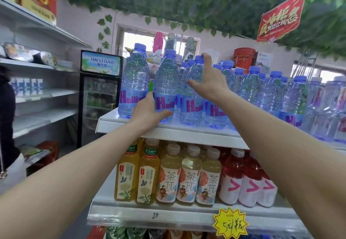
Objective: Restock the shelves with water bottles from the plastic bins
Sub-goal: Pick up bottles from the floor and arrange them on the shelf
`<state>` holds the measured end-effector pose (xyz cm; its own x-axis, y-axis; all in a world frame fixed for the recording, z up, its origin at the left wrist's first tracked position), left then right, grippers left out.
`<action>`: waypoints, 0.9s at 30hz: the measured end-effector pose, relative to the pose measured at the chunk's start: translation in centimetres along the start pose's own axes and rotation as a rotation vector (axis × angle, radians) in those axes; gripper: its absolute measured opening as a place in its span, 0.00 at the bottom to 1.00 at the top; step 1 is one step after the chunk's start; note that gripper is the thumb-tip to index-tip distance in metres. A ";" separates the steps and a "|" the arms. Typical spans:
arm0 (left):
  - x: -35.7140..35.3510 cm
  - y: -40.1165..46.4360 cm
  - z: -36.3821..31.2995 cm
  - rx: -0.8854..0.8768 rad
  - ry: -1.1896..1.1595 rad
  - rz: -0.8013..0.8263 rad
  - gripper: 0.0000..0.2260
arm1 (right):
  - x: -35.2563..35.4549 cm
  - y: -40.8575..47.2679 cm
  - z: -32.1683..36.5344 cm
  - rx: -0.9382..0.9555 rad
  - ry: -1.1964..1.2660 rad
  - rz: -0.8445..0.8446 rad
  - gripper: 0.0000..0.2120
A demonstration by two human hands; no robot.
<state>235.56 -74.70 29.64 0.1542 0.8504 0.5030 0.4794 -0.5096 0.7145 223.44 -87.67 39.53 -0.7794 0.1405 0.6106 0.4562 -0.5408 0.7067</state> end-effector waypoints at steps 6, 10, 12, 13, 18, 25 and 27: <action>-0.2 -0.3 -0.1 -0.023 0.007 -0.005 0.28 | -0.7 0.3 -0.1 -0.009 0.022 -0.033 0.37; -0.2 -0.3 0.1 -0.026 0.001 -0.012 0.30 | -1.0 0.4 -0.2 0.006 -0.010 -0.058 0.39; -0.4 -0.5 0.2 -0.038 0.023 -0.022 0.32 | -1.0 0.3 -0.3 0.029 -0.034 -0.053 0.40; -0.6 -0.6 0.2 -0.057 0.039 -0.036 0.35 | -0.8 0.1 -0.5 0.039 -0.038 -0.049 0.40; -1.0 -2.2 -2.0 -0.347 0.297 -0.201 0.39 | 2.0 -1.2 -2.6 0.164 0.034 -0.304 0.24; -4.8 -1.9 -6.2 -0.310 0.270 0.022 0.36 | 1.6 -2.6 -8.1 -0.089 0.078 -0.208 0.33; -6.1 -1.4 -6.4 -0.187 0.231 0.075 0.38 | 0.3 -3.3 -9.1 -0.162 0.066 -0.081 0.40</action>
<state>228.37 -80.04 28.68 -0.0278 0.7682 0.6396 0.3031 -0.6033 0.7377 217.76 -93.35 34.13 -0.8398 0.1375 0.5253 0.3194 -0.6573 0.6826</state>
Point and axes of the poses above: each hand's wrist, its own y-axis towards the middle knuckle, its own x-axis out of the back of the hand, z = x × y, the point moved 3 cm from there along y, towards the middle knuckle, and after that the axes turned 10 degrees about -x, right-handed, at the moved point
